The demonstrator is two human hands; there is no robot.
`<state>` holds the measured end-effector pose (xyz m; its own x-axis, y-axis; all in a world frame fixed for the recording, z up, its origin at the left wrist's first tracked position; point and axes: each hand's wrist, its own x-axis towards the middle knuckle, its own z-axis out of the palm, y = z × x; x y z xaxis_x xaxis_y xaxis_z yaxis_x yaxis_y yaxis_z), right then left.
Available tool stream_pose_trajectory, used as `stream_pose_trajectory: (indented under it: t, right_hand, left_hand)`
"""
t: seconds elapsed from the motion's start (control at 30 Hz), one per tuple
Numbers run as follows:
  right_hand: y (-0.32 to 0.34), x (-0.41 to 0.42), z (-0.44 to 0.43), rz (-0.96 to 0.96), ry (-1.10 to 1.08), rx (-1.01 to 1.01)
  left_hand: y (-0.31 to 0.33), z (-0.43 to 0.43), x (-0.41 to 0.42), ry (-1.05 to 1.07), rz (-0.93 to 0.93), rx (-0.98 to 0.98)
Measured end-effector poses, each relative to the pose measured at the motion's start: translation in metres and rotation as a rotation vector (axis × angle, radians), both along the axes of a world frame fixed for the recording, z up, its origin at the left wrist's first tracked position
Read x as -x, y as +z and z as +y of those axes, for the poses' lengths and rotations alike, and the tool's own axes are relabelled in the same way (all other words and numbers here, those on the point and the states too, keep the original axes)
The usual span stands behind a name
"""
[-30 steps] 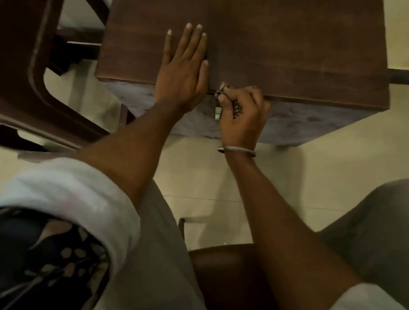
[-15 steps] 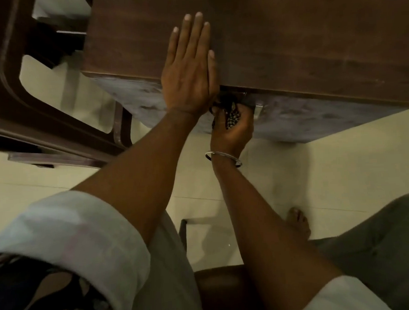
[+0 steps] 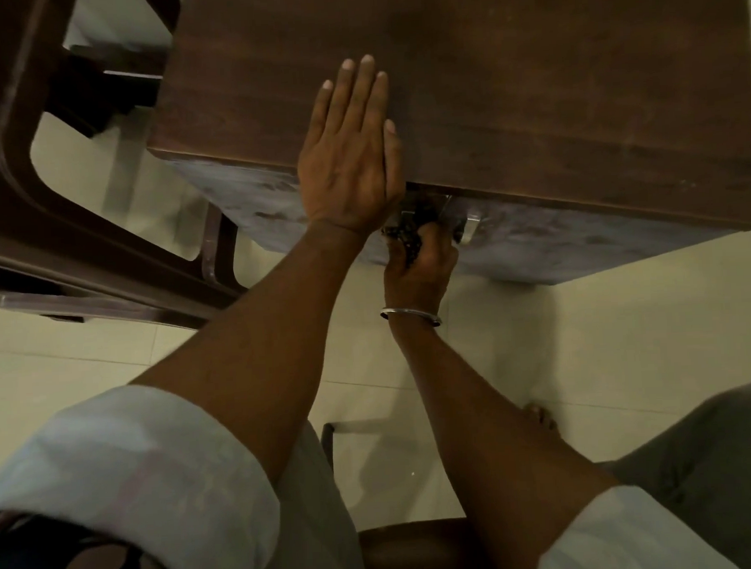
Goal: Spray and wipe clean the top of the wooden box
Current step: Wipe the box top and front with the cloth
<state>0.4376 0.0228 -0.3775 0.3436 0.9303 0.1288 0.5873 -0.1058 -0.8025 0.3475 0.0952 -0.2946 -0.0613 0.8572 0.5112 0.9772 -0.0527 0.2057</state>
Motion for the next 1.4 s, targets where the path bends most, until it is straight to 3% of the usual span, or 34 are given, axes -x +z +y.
stream_pose_trajectory:
  t: [0.3,0.6,0.87,1.07,1.27,1.4]
  right_hand:
    - [0.009,0.003,0.000,-0.172,-0.047,0.050]
    - [0.043,0.001,0.009,0.030,-0.125,0.078]
    - [0.022,-0.004,0.000,-0.042,-0.023,0.154]
    - [0.043,0.006,0.007,0.055,-0.175,0.115]
    - [0.023,-0.003,0.001,-0.041,-0.069,0.223]
    - [0.023,-0.004,0.002,-0.062,-0.056,0.151]
  left_hand:
    - [-0.001,0.001,0.001,-0.015,-0.021,-0.016]
    - [-0.004,0.001,0.000,-0.015,-0.025,-0.067]
    - [-0.004,0.002,0.000,-0.013,-0.014,-0.044]
    - [-0.006,0.002,0.001,-0.013,-0.017,-0.066]
    - [-0.005,0.002,0.000,-0.017,-0.031,-0.073]
    - [-0.008,0.003,0.000,-0.011,-0.006,-0.096]
